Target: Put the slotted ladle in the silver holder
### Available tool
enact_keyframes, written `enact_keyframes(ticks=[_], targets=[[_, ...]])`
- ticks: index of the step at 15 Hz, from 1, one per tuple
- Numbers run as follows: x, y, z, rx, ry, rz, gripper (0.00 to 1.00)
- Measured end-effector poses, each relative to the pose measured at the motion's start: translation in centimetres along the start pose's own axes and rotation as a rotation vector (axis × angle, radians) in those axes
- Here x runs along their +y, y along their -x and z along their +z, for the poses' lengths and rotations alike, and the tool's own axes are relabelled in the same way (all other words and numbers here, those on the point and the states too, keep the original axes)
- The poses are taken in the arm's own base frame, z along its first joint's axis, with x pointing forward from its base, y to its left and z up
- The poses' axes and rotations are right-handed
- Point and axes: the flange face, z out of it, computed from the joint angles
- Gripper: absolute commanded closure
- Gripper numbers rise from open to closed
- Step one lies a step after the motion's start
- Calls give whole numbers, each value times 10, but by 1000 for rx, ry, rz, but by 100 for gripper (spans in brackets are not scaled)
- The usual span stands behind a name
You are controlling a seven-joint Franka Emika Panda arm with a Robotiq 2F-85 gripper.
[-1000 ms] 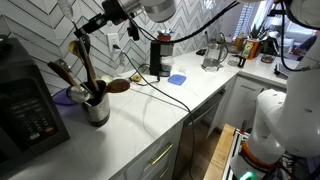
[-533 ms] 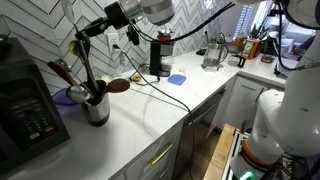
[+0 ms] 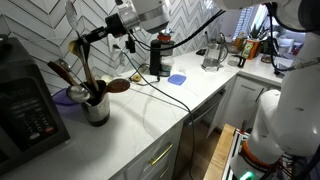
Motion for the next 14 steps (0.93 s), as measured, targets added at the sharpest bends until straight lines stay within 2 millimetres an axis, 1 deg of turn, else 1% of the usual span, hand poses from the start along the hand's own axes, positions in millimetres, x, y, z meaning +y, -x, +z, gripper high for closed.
enact_keyframes(ticks=[4,7,10,12,14], targets=[[7,26,21,-7,-13,78,95],[11,40,27,-64,-14,111,95],[9,50,31,-154,11,109,95],[5,58,40,-187,14,100,95],[3,72,53,-215,15,97,95]])
